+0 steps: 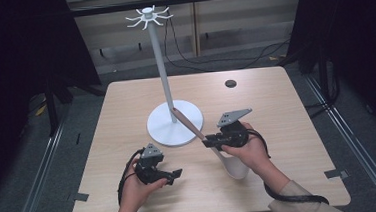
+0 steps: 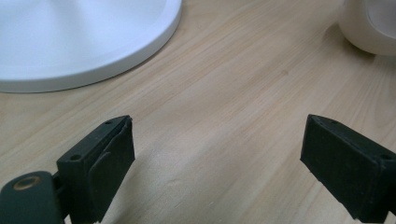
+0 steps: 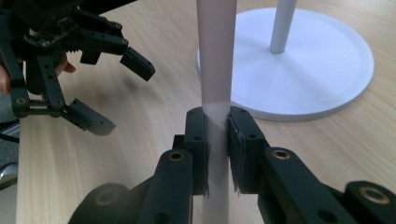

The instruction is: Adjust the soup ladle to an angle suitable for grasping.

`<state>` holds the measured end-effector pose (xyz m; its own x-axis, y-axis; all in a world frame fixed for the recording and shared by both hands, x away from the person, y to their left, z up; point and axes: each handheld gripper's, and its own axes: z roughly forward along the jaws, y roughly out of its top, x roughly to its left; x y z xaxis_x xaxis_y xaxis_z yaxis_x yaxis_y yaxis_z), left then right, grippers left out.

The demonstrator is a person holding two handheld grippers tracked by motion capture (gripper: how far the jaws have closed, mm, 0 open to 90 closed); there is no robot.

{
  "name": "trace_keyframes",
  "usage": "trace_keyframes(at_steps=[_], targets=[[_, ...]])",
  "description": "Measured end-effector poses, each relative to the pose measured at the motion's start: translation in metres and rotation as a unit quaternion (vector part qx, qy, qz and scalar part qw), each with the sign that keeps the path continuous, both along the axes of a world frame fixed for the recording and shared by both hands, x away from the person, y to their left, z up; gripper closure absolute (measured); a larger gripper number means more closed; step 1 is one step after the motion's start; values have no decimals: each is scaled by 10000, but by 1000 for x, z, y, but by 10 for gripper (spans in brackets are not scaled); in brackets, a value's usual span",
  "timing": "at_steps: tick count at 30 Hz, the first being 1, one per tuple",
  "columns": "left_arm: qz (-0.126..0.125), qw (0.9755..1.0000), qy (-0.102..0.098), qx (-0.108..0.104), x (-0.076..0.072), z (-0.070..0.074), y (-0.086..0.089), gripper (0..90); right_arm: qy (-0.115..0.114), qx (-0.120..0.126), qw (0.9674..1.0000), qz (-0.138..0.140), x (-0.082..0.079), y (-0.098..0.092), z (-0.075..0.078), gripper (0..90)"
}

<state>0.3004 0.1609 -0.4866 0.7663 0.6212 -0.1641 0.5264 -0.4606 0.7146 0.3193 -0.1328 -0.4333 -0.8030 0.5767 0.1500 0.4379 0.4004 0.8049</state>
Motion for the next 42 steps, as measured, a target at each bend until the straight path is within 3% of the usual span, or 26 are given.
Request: trace_keyframes(at_steps=[12, 16, 20, 30, 36, 42], targets=[[37, 9996, -26, -282, 0, 3, -5, 96, -313, 556, 9979, -146, -8, -9, 7, 793], [57, 9985, -152, -524, 1, 9, -8, 97, -404, 847, 9954, -173, -11, -10, 13, 793], [49, 9956, -313, -879, 1, 16, -13, 97, -564, 921, 9939, -213, -13, -10, 17, 793], [-87, 9927, -421, -1130, -1, 22, -27, 100, -661, 930, 9933, -193, -15, -5, 22, 792], [-146, 9882, -522, -1433, 0, 28, -36, 120, -737, 925, 9928, -187, -14, 4, 26, 792], [-125, 9839, -551, -1696, 0, 31, -42, 208, -823, 1009, 9912, -246, -15, 11, 29, 791]])
